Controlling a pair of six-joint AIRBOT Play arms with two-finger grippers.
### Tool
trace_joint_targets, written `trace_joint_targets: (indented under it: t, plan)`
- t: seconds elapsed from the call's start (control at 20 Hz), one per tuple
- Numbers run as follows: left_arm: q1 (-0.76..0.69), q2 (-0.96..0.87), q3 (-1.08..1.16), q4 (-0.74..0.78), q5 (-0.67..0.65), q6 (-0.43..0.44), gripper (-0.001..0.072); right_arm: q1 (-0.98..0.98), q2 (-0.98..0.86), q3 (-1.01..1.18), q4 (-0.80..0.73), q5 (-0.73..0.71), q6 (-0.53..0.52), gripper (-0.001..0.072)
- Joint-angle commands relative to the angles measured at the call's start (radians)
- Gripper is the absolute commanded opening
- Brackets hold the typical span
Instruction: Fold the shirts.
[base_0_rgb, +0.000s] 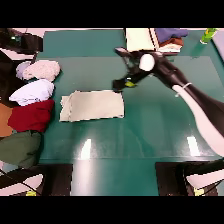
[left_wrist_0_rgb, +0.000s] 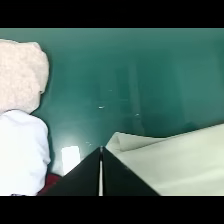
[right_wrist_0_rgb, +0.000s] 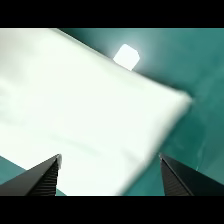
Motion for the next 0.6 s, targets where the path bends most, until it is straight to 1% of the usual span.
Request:
trace_joint_targets:
  t: [0.0,0.15,0.25,0.35,0.45,0.5,0.55]
  plan:
    - [-0.06,-0.001,-0.026,-0.011,0.051,0.0,0.0026,-0.167,0.051,-0.2,0.1,0.06,0.057,0.0706]
    - [-0.117,-0.001,-0.069,-0.011,0.096,0.0,0.0027,-0.182,0.035,-0.28,0.216,-0.046,0.056,0.0698]
    - [-0.137,-0.001,-0.093,-0.011,0.109,0.0,0.0026,-0.146,-0.003,-0.262,0.234,-0.081,0.057,0.0697]
    - [-0.137,-0.002,-0.102,-0.015,0.101,0.0,0.0026,-0.1,-0.07,-0.195,0.234,-0.069,0.058,0.0697]
    - [-0.137,-0.002,-0.101,-0.014,0.089,0.001,0.0026,-0.052,-0.145,-0.118,0.233,-0.056,0.08,0.0696]
    - [-0.137,-0.002,-0.101,-0.014,0.077,0.001,0.0026,-0.032,-0.182,-0.084,0.232,-0.05,0.1,0.0684]
    - [-0.137,-0.002,-0.101,-0.014,0.066,0.0,0.0026,-0.014,-0.216,-0.053,0.231,-0.039,0.11,0.0653]
